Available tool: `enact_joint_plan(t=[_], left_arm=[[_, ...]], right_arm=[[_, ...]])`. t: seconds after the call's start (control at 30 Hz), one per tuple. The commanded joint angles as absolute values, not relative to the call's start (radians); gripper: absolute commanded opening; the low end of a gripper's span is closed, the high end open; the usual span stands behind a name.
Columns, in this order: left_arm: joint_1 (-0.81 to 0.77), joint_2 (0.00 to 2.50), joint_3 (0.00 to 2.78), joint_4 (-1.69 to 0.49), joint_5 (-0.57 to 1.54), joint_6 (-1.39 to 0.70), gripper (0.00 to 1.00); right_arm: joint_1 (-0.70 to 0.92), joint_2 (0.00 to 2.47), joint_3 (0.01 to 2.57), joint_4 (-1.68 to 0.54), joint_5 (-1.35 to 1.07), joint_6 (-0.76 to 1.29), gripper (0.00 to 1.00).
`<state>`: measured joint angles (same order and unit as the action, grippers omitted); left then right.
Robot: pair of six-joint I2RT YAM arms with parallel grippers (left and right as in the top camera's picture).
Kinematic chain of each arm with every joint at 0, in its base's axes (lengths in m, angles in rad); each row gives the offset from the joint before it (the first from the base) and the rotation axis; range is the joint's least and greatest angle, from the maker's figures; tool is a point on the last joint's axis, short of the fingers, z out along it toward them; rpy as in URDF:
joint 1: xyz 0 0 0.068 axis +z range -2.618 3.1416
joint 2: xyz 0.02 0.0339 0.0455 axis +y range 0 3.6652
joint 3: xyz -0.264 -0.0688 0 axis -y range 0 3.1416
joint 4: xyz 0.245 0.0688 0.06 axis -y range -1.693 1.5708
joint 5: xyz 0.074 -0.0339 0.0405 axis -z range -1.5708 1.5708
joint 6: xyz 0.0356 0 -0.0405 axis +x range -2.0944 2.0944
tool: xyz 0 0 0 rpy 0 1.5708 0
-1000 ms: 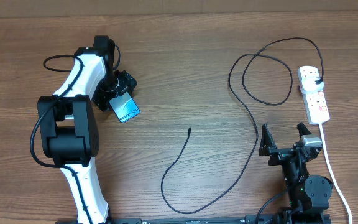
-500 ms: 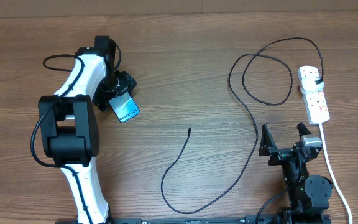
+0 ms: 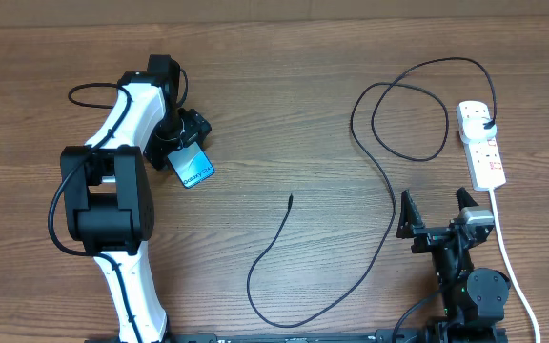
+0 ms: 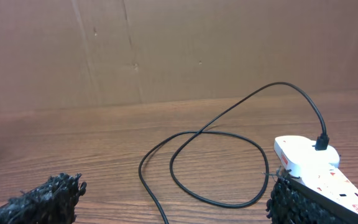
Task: Plug charger to phone and switch on socket
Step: 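Close the left gripper on the phone's bottom end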
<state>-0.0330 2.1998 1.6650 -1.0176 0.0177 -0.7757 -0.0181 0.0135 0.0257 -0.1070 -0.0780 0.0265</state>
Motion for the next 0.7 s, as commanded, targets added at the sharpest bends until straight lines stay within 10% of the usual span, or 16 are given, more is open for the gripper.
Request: enact_joint_plan(t=[0.0, 0.67], left_arm=[[-0.041, 2.206, 1.671, -1.019, -0.001, -0.772, 1.0], [-0.041, 2.263, 1.671, -1.02, 0.007, -0.77, 1.0]], right_arm=[[-0.018, 0.003, 0.02, -0.103, -0.072, 0.028, 1.0], [-0.018, 0.003, 0.02, -0.103, -0.072, 0.028, 1.0]])
